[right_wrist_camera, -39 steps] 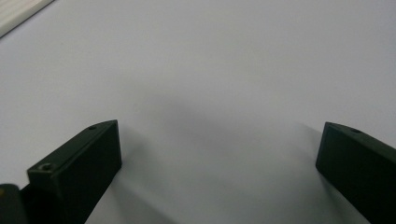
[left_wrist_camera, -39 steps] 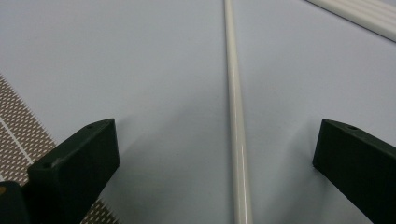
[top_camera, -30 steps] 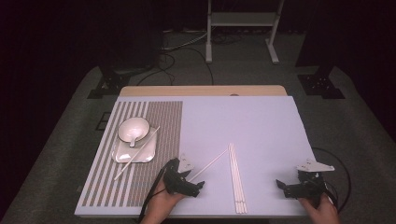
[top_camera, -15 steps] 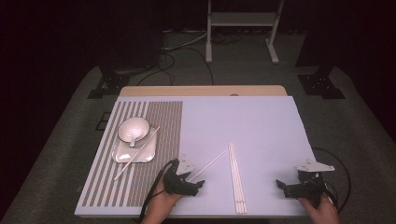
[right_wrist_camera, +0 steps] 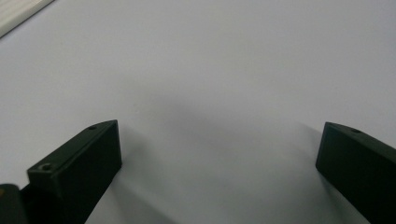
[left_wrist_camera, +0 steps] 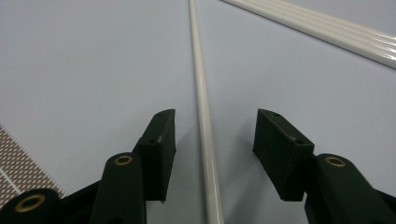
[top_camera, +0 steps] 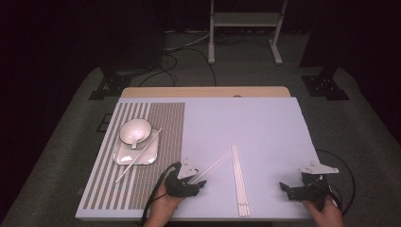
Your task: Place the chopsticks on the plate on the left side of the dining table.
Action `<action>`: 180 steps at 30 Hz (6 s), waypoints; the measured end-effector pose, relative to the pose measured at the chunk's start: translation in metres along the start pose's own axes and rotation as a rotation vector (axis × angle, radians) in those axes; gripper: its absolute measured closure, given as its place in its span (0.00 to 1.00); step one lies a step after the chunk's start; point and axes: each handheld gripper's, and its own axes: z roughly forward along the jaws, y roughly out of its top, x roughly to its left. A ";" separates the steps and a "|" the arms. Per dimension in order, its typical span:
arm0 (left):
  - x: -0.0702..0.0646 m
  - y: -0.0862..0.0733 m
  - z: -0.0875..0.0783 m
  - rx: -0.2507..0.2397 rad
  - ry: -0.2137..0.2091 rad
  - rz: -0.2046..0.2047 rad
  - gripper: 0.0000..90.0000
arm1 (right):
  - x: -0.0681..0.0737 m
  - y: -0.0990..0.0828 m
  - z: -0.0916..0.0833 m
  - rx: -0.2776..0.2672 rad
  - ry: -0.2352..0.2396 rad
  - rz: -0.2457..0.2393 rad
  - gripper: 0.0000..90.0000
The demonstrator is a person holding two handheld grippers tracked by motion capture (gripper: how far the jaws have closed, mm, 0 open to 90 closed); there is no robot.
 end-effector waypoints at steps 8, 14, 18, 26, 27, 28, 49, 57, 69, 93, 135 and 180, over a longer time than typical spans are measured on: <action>0.001 0.000 -0.001 -0.004 0.023 -0.015 0.67 | 0.000 0.000 0.000 0.000 0.000 0.000 0.00; 0.000 0.000 -0.001 -0.008 0.033 -0.018 0.76 | 0.000 0.000 0.000 0.000 0.000 0.000 0.00; 0.001 -0.001 -0.001 -0.011 0.037 -0.028 0.82 | 0.000 0.000 0.000 0.000 0.000 0.000 0.00; 0.001 -0.001 -0.001 -0.011 0.044 -0.036 0.88 | 0.000 0.000 0.000 0.000 0.000 0.000 0.00; 0.001 -0.001 -0.001 -0.011 0.043 -0.038 0.89 | 0.000 0.000 0.000 0.000 0.000 0.000 0.00; 0.001 -0.001 -0.001 -0.011 0.042 -0.039 0.89 | 0.000 0.000 0.000 0.000 0.000 0.000 0.00; 0.002 0.000 -0.005 -0.022 0.052 -0.079 0.94 | 0.000 0.000 0.000 0.000 0.000 0.000 0.00; 0.005 0.001 -0.008 -0.022 0.047 -0.094 0.94 | 0.000 0.000 0.000 0.000 0.000 0.000 0.00; 0.008 0.004 -0.019 -0.060 0.027 -0.105 0.94 | 0.000 0.000 0.000 0.000 0.000 0.000 0.00; 0.017 0.002 -0.035 -0.071 0.013 -0.118 0.94 | 0.000 0.000 0.000 -0.001 0.000 0.000 0.00; 0.050 -0.027 -0.098 -0.106 0.145 -0.213 0.94 | 0.000 0.000 0.000 0.000 0.000 0.000 0.00; 0.102 -0.059 -0.119 -0.096 0.284 -0.341 0.94 | 0.000 0.000 0.000 0.000 0.000 0.000 0.00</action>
